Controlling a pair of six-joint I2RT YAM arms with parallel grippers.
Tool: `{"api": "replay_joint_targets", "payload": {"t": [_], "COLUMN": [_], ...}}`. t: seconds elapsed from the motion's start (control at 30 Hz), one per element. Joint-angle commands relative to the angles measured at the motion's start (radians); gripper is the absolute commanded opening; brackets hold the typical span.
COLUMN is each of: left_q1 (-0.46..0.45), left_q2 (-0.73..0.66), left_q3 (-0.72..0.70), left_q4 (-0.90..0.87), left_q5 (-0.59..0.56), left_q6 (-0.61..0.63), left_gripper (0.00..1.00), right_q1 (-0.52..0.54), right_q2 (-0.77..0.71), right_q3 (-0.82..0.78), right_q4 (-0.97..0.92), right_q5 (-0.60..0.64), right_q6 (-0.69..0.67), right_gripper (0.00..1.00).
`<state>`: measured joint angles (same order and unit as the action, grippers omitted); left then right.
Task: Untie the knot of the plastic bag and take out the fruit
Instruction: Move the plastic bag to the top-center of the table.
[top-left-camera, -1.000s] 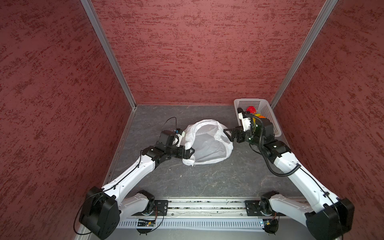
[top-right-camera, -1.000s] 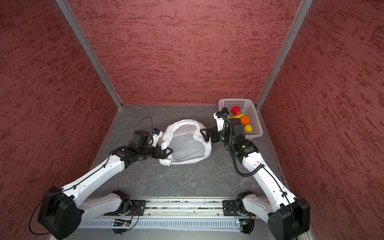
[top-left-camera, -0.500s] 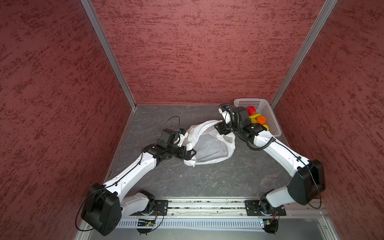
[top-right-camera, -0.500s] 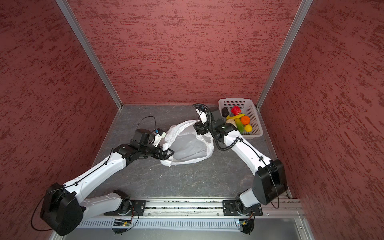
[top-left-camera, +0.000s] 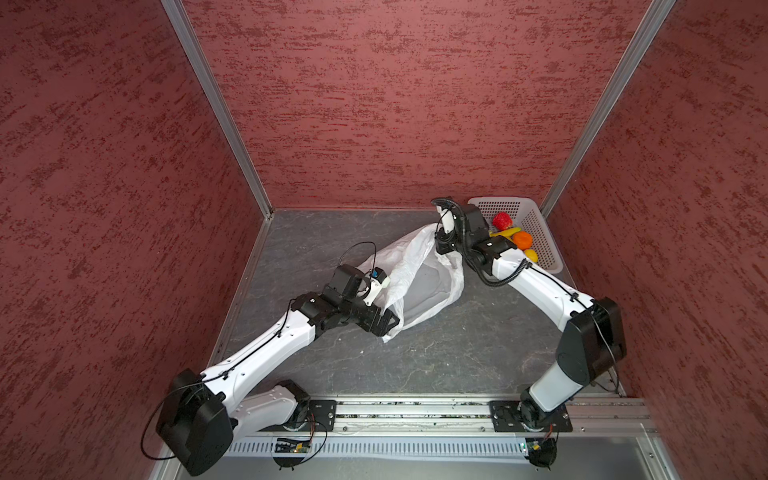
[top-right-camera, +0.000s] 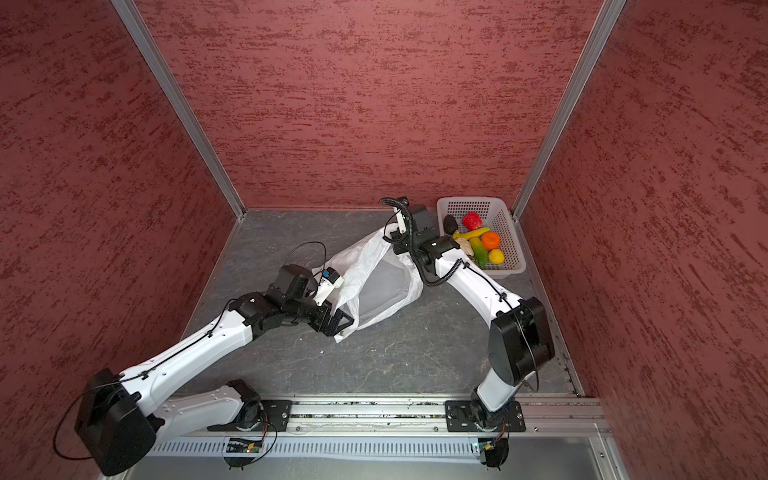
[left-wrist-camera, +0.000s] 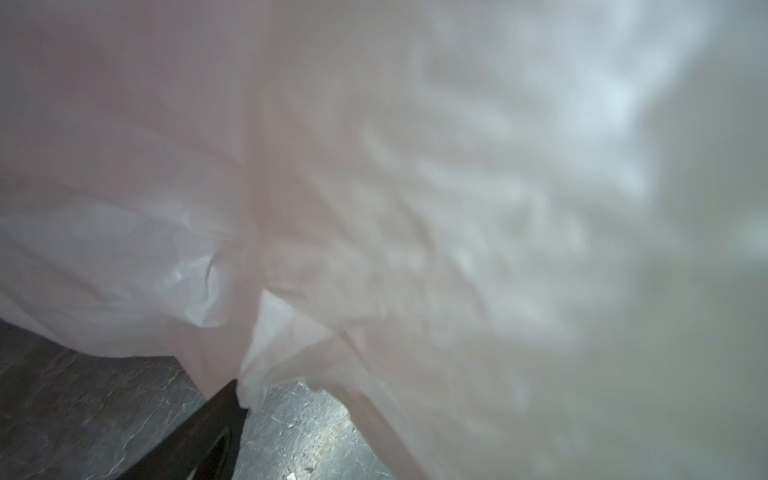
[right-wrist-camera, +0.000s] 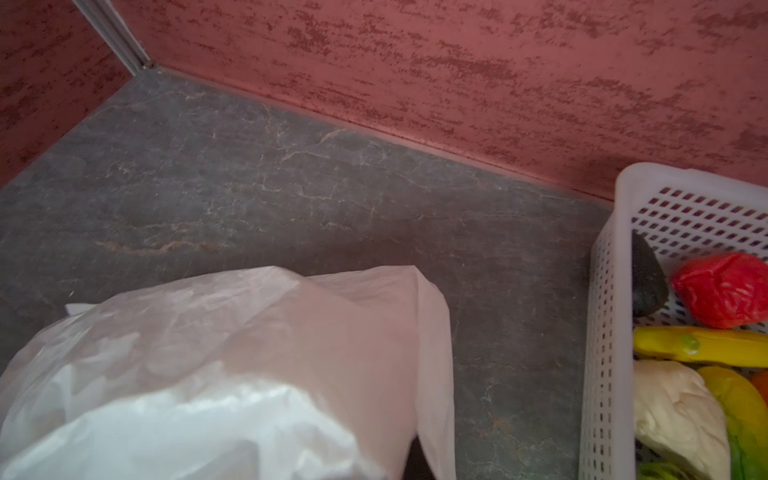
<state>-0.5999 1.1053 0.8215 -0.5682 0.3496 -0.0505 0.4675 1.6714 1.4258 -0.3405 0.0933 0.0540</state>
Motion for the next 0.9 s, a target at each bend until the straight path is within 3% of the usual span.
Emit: {"api": "replay_joint_targets", "payload": {"t": [0.0,0.2,0.33,0.4,0.47,0.63,0.87], "left_q1": [0.003,0.082,0.113,0.117,0.12,0.146,0.203], "left_q2": [-0.104,-0.292,-0.303,-0.306,-0.317,-0.367,-0.433], "left_q3": [-0.017,-0.088,-0.097,-0.105,-0.115,-0.156,-0.211], "left_q4": [0.037,0.178,0.16,0.149,0.139,0.143,0.161], "left_q5": [-0.109,-0.101,-0.097,-0.113,-0.137,-0.168,-0.22], "left_q6": [-0.002,-0.088,-0.114,-0.119,-0.127,-0.156,-0.163], "left_gripper": [1.0,1.0,1.0,1.0,1.0,1.0,1.0], "right_q1": [0.0,0.002,0.013,0.018,0.017,0.017,-0.023], "right_q2": [0.038,0.08,0.067,0.029,-0.03,-0.212,-0.467], "right_q3": [0.048,0.084,0.105,0.09,0.055,-0.079,-0.299], "right_q4": [0.043,0.057,0.005,-0.036,-0.069,-0.143,-0.145], "right_q5": [0.106,0.089,0.05,0.035,0.022,-0.033,-0.061], "right_q6": [0.051,0.081,0.085,0.09,0.105,0.135,0.123], "right_gripper": [0.0,0.0,0.54,0.74,0.86,0.98,0.98]}}
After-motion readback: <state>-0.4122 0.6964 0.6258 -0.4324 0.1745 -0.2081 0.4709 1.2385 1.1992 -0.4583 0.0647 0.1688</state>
